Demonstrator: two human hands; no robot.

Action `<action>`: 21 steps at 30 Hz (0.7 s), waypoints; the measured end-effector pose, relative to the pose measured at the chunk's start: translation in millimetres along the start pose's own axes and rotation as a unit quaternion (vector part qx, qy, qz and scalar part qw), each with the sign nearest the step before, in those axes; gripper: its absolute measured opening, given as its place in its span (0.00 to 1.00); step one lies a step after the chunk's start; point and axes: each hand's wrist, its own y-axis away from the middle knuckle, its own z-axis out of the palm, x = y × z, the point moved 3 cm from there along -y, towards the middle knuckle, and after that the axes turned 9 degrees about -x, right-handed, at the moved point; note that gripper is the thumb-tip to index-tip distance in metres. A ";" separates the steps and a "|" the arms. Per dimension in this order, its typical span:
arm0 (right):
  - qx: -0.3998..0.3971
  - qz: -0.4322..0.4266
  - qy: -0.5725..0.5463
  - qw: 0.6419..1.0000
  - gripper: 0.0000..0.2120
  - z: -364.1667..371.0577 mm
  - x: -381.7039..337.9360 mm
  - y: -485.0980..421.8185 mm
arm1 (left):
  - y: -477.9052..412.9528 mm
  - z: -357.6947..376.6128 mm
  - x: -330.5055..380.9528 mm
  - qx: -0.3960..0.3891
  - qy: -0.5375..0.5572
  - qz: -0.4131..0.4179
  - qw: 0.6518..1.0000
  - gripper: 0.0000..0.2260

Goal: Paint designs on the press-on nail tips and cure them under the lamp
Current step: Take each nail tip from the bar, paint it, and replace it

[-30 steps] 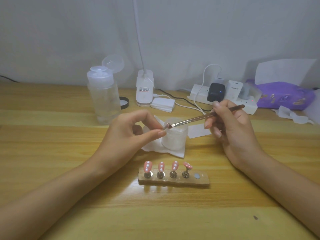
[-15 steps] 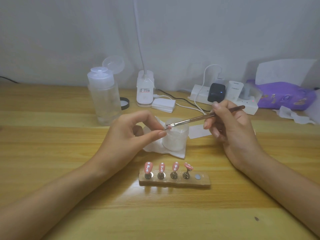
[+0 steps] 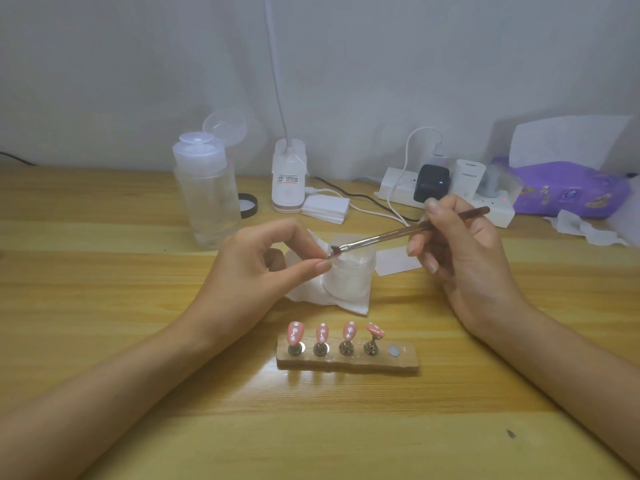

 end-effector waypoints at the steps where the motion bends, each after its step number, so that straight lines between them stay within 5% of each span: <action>1: 0.008 0.006 0.000 1.000 0.13 -0.3 0.5 0.0 | 0.2 0.2 0.3 0.000 -0.002 0.001 1.000 0.06; 21: 0.016 0.005 -0.015 1.000 0.13 -3.6 0.6 -0.1 | -0.3 0.1 1.9 0.001 -0.011 0.004 1.000 0.06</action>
